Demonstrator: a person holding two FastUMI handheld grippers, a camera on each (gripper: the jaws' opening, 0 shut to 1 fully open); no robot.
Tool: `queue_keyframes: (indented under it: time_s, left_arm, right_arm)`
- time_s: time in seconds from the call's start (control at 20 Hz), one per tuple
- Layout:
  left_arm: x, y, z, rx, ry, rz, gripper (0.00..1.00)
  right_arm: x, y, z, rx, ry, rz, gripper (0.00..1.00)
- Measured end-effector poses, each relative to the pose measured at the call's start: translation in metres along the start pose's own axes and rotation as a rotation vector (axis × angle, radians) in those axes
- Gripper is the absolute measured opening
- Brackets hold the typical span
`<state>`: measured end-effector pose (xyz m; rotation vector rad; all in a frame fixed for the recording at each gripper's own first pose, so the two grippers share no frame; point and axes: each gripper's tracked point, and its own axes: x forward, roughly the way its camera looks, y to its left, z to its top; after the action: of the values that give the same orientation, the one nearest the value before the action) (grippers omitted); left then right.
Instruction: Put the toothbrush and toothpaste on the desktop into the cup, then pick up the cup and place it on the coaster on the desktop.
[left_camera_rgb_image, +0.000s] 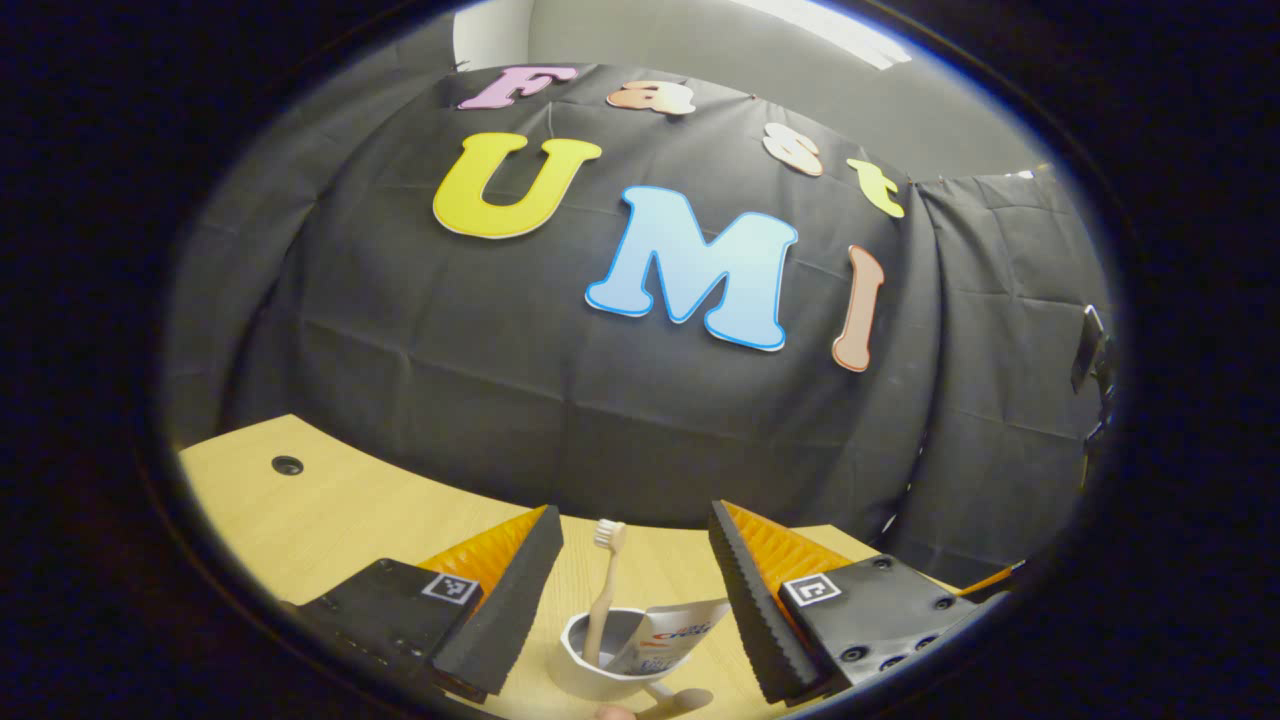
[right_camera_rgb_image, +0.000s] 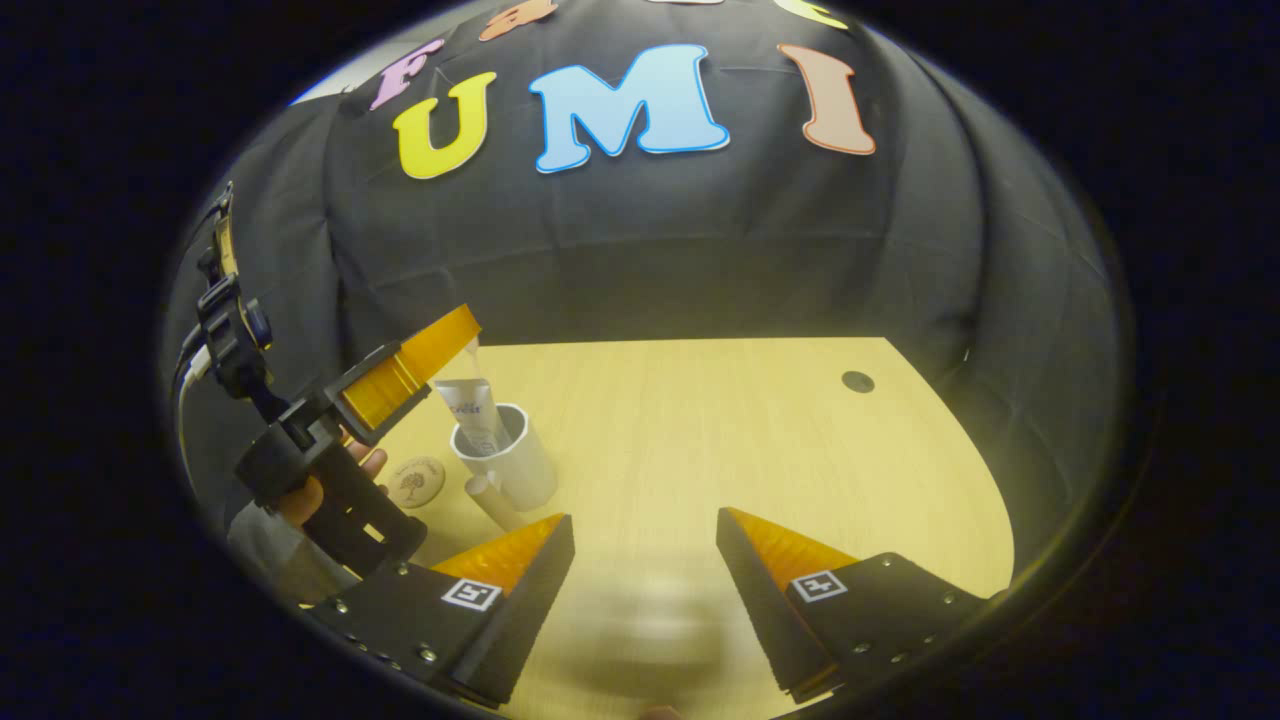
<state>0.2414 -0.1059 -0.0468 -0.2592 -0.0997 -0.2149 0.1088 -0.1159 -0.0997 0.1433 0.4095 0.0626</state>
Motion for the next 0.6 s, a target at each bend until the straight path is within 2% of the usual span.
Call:
queue_keyframes:
  time_s: [0.05, 0.6]
  left_arm:
    - [-0.002, 0.002, 0.001, 0.002, 0.002, 0.001, 0.95]
    - [-0.043, 0.043, 0.023, 0.059, 0.044, 0.077, 0.97]
  right_arm:
    - [0.000, 0.004, -0.001, -0.006, 0.001, 0.005, 0.89]
    - [0.019, 0.064, -0.004, -0.084, 0.048, 0.094, 0.89]
